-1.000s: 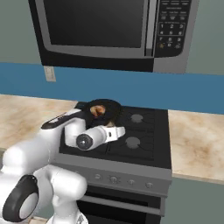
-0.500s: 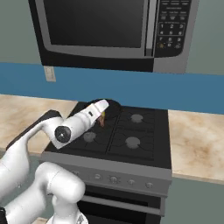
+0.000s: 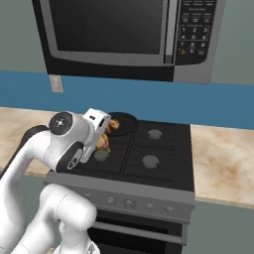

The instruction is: Take the chicken drumsticks from the pan and place one on each plate on the dining counter.

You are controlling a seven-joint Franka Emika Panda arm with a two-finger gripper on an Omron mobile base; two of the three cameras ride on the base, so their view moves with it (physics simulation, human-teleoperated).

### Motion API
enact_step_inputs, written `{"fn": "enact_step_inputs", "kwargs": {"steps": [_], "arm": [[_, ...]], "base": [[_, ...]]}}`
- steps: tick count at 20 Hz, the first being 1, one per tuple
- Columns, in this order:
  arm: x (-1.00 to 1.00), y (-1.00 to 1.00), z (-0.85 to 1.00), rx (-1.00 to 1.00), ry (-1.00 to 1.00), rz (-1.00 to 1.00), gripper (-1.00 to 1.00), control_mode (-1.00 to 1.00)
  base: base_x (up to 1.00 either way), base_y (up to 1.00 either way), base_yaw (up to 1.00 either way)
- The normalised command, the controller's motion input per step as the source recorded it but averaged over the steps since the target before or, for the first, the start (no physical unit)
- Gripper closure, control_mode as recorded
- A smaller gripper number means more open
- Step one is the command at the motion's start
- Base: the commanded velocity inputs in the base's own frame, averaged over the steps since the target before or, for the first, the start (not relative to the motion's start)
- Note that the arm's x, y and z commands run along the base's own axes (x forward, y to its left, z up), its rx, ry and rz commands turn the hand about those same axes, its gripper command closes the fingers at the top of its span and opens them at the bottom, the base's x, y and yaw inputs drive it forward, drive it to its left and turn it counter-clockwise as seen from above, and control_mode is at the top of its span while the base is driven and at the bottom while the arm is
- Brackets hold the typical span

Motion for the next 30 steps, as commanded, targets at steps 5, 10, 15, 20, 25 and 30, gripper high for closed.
{"fn": "enact_step_inputs", "kwargs": {"steps": [5,10,15,20,25,30], "arm": [[-0.23,0.04,-0.55,-0.02,0.29,0.15,1.00,-1.00],[0.04,0.24,-0.48,-0.08,0.19,0.00,1.00,-1.00],[0.00,0.05,-0.07,-0.02,0.04,-0.01,1.00,1.00],[0.00,0.00,0.00,0.00,0.00,0.00,1.00,1.00],[0.00,0.00,0.00,0.00,0.00,0.00,1.00,1.00],[0.00,0.00,0.00,0.00,0.00,0.00,1.00,1.00]], "base": [[0.00,0.00,0.00],[0.00,0.00,0.00],[0.00,0.05,-0.23],[0.00,-0.03,-0.64],[0.00,-0.01,-0.94],[0.00,0.00,-1.00]]}}
